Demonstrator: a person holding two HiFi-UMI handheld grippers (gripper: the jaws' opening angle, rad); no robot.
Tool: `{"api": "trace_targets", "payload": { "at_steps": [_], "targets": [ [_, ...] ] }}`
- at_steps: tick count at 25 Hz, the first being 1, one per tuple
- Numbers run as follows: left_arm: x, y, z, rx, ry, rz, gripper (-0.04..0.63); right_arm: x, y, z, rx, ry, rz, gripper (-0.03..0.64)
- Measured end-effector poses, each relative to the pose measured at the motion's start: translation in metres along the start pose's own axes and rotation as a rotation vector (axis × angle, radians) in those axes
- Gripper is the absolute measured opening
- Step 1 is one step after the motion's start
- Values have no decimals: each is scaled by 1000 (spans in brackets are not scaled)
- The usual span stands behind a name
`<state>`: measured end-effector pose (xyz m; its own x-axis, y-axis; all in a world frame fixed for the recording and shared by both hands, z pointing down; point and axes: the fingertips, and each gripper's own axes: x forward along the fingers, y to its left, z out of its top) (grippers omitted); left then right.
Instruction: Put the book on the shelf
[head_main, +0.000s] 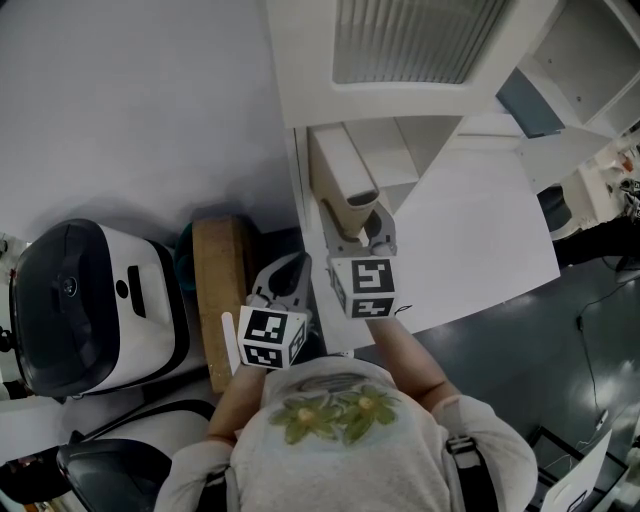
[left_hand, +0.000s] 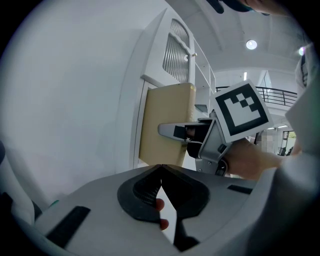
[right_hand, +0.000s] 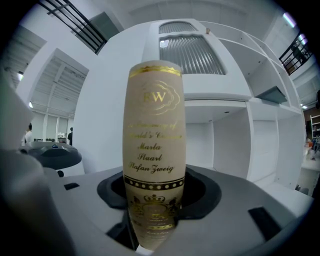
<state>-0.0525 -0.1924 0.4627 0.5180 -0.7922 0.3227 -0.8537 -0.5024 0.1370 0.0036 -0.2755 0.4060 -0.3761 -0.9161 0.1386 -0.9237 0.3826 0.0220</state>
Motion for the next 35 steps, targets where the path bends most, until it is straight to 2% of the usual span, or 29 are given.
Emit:
{"api": "trace_targets", "payload": {
  "at_steps": [22, 35],
  "targets": [
    [0, 6, -4, -20, 5, 22, 28, 23, -2, 7, -3, -7, 29, 239],
    [2, 8, -4, -22, 14, 26, 28, 39, 6, 7, -2, -6, 82, 241]
  ]
}}
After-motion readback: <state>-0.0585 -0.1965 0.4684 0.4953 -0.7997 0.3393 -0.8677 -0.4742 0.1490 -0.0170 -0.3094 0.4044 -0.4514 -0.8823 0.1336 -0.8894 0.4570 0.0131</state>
